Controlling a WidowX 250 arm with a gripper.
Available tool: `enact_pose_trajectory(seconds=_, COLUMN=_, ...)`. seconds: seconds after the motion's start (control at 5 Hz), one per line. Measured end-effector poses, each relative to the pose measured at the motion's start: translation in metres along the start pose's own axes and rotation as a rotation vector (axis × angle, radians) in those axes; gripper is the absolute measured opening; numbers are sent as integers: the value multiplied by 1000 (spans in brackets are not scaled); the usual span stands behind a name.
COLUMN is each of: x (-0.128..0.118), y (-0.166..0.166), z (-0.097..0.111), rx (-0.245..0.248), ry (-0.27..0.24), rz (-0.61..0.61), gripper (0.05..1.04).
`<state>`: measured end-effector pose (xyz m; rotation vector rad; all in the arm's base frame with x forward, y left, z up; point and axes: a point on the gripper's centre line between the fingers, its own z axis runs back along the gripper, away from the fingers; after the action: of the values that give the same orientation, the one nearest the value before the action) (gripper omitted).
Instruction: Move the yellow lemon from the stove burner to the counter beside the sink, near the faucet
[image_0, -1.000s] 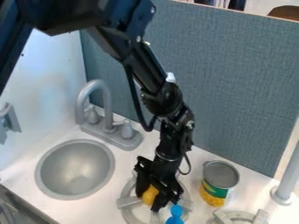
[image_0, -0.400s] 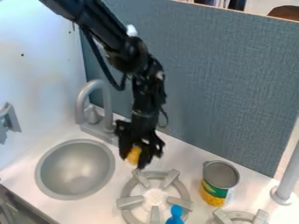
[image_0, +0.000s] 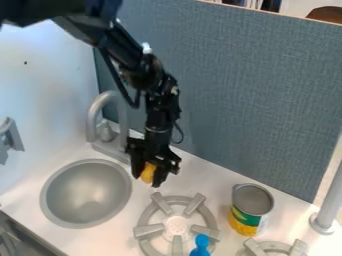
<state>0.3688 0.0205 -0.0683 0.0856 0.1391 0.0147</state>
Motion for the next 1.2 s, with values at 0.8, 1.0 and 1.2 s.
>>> enact_pose_trajectory(seconds=0.8, x=6, y=37, z=-23, rx=6, ry=0, rz=62, gripper=676)
enact_pose_trajectory(seconds=1.0, x=7, y=37, z=-25, rx=-17, ry=-11, rz=71, gripper=676)
enact_pose_trajectory(seconds=1.2, x=9, y=32, z=-29, rx=-31, ry=-18, rz=79, gripper=676)
